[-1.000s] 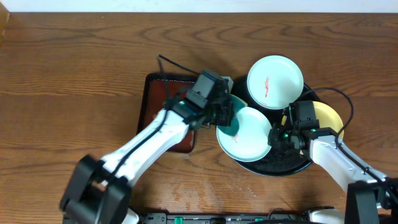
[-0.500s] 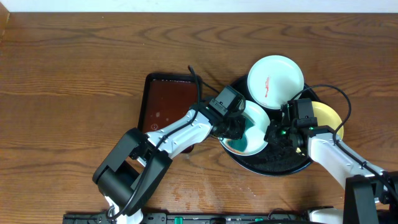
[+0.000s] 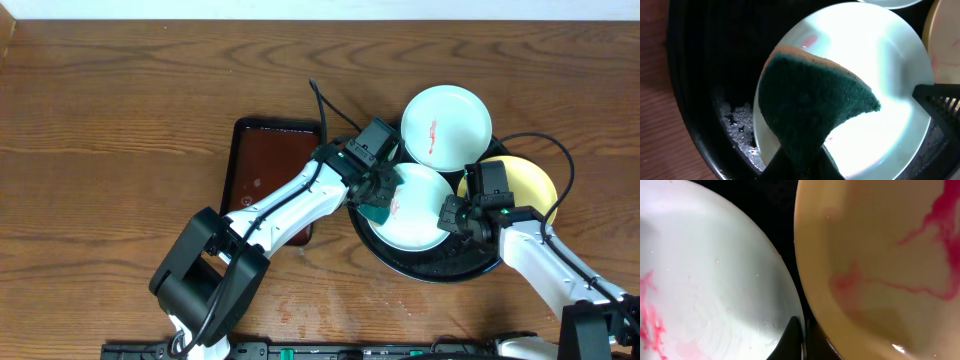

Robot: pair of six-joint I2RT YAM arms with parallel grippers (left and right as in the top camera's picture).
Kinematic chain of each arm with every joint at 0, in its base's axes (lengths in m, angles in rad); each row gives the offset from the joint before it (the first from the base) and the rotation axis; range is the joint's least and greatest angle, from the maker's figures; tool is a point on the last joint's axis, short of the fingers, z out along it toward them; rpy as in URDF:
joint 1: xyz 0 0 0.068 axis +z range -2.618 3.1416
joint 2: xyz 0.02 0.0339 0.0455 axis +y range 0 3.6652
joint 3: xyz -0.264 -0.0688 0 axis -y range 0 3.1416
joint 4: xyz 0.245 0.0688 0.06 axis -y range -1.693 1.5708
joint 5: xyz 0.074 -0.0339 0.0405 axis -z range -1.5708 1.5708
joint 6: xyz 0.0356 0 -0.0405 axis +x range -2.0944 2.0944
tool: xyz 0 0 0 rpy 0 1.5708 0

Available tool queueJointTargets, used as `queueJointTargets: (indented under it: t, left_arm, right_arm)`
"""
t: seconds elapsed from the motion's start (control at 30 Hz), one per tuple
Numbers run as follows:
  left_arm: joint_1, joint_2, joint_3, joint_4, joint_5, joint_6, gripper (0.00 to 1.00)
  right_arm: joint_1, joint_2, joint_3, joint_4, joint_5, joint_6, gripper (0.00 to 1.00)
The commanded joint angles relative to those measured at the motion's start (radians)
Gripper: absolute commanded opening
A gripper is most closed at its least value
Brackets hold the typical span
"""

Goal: Clean dirty plates on tray and stack at the side
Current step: 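Scrub the front green plate with the sponge while right gripper holds it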

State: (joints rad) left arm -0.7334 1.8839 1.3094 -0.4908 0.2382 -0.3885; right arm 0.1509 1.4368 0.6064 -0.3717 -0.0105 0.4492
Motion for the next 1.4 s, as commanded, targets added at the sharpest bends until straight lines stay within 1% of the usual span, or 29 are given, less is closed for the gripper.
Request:
queueJointTargets:
  t: [0.0,0.17,0.3,0.37,0.43,0.47,0.53,0.57,0.63,0.77,0.9,1.03,1.13,1.23,1.37]
  left_arm:
    - [-0.005,0.026,0.019,0.029,0.065,-0.018,0.08]
    - [-0.016,0.132,0.019,0.136,0.175,-0.068,0.07]
    - [-0.020,0.210,0.019,0.249,0.392,-0.125,0.08]
    - [-0.024,0.237,0.019,0.294,0.468,-0.148,0.08]
    - [-0.026,0.250,0.019,0.297,0.479,-0.148,0.08]
    - [-0.024,0.254,0.019,0.286,0.464,-0.146,0.08]
    - [-0.012,0.253,0.019,0.248,0.386,-0.133,0.08]
    - [-0.002,0.249,0.021,0.219,0.325,-0.114,0.08]
    - [0.018,0.245,0.044,0.116,0.148,-0.094,0.08]
    - [0.043,0.245,0.136,-0.100,-0.129,-0.030,0.07]
    - [0.045,0.245,0.216,-0.235,-0.269,-0.012,0.07]
    - [0.039,0.245,0.236,-0.252,-0.280,-0.013,0.08]
    - [0.032,0.252,0.236,-0.212,-0.272,-0.013,0.08]
    - [0.025,0.262,0.234,-0.122,-0.205,-0.011,0.08]
    - [0.011,0.294,0.234,-0.017,-0.042,-0.013,0.08]
  right_arm:
    - [-0.007,-0.010,-0.012,-0.009,0.001,-0.039,0.01]
    - [-0.007,-0.010,-0.012,-0.002,-0.006,-0.039,0.01]
    - [-0.006,-0.010,-0.012,-0.007,-0.006,-0.039,0.01]
    - [-0.006,-0.010,-0.012,-0.005,-0.006,-0.039,0.01]
    - [-0.006,-0.010,-0.012,-0.004,-0.006,-0.039,0.01]
    - [-0.006,-0.010,-0.012,-0.005,-0.006,-0.039,0.01]
    - [-0.006,-0.010,-0.012,-0.007,-0.007,-0.039,0.01]
    - [-0.006,-0.010,-0.012,-0.008,-0.007,-0.039,0.01]
    - [-0.006,-0.010,-0.012,-0.006,-0.014,-0.039,0.01]
    - [-0.006,-0.010,-0.012,-0.005,-0.017,-0.039,0.01]
    - [-0.006,-0.010,-0.012,-0.006,-0.017,-0.039,0.01]
    - [-0.006,-0.010,-0.012,-0.006,-0.017,-0.039,0.01]
    - [-0.006,-0.010,-0.012,-0.006,-0.017,-0.039,0.01]
    - [-0.006,-0.010,-0.012,-0.006,-0.017,-0.039,0.01]
    - [-0.006,-0.010,-0.012,-0.006,-0.017,-0.039,0.01]
